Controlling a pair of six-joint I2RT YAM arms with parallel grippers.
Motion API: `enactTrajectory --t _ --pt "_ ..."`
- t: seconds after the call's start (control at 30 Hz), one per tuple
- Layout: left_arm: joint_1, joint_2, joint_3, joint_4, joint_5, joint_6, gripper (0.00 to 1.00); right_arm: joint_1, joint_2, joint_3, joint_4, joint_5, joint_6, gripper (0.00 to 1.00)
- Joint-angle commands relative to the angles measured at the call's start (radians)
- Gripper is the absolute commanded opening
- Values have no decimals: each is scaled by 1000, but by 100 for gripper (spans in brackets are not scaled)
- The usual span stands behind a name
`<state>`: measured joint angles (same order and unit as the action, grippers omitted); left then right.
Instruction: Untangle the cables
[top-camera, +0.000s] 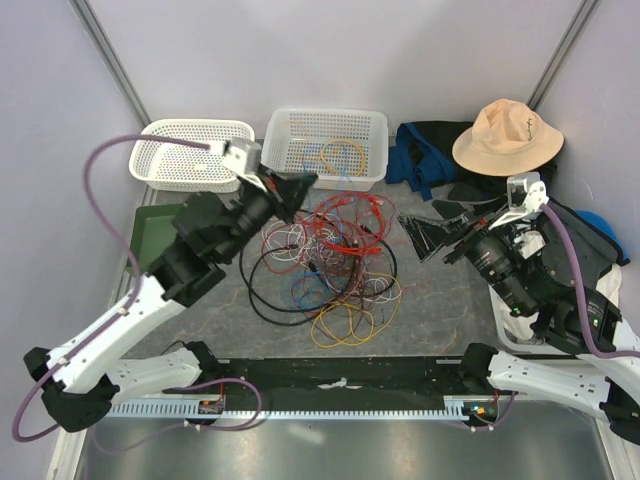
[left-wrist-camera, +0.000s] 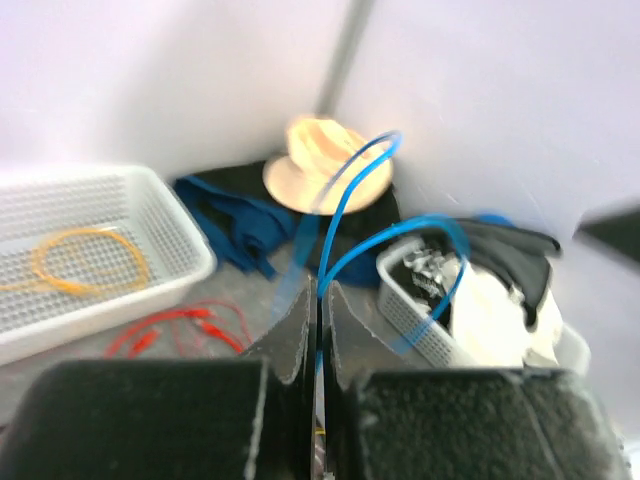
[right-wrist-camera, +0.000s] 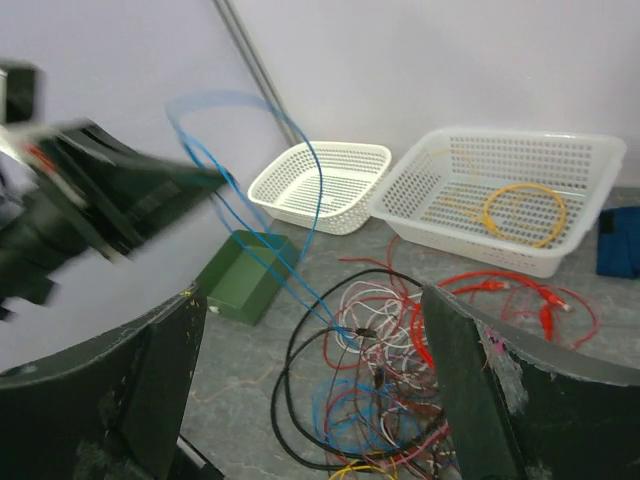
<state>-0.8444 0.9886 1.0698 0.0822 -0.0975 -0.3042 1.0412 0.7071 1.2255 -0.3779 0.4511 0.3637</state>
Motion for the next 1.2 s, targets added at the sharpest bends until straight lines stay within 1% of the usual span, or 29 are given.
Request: enactTrajectory --t 0.0,0.03,0.17,0.23,0.27,0.3,0.33,0.37,0.4,0.43,0.5,0.53,0.67,0.7,0.73,0.77,0.8,0.83,0.93,1.07,1.1,1.17 --pt "4 41 277 -341 -218 94 2 2 -27 -61 0 69 0 96" --pt "4 53 342 -352 -235 109 2 2 -37 -81 0 73 0 96" --pt "19 108 476 -371 -404 207 2 2 -60 -130 0 78 6 95" --pt "68 160 540 -368 -426 235 2 2 -67 -162 0 84 11 95" --pt "92 180 559 -369 -427 231 2 2 -70 -173 2 87 14 95" --pt "149 199 577 -371 -420 226 2 2 -73 -184 2 90 17 95" --pt "183 240 613 -372 -410 211 2 2 -75 -202 7 92 15 95" --pt "217 261 634 -372 -383 199 2 2 -75 -210 5 95 17 95" --pt "288 283 657 -377 -363 183 2 2 -75 -218 7 98 18 95" --pt "319 309 706 -375 -348 166 2 0 -77 -231 10 100 17 95" --pt "390 381 757 -358 -341 166 2 2 -83 -247 14 106 15 95" --pt "409 403 804 -351 -338 175 2 2 -83 -268 25 106 12 95" --pt "488 537 916 -247 -340 211 2 2 -92 -325 62 120 -2 95" --pt "519 562 949 -243 -331 217 2 2 -84 -334 66 124 -12 95" --pt "536 596 1032 -248 -320 221 2 2 -78 -336 71 126 -20 95" --pt "548 623 1079 -254 -306 227 2 2 -71 -333 73 127 -29 95" --pt "567 684 1125 -259 -303 238 2 2 -52 -325 74 127 -35 95" --pt "574 709 1195 -259 -303 264 2 2 -44 -324 77 127 -40 95" --pt "617 751 1203 -202 -306 267 2 0 -23 -336 103 127 -45 95" --pt "671 818 1191 -157 -358 267 2 2 -6 -359 134 112 -22 95" --pt "689 825 1181 -144 -361 267 2 2 2 -365 139 103 -14 95" --pt "712 841 1118 -52 -367 277 2 0 9 -371 143 66 16 95"
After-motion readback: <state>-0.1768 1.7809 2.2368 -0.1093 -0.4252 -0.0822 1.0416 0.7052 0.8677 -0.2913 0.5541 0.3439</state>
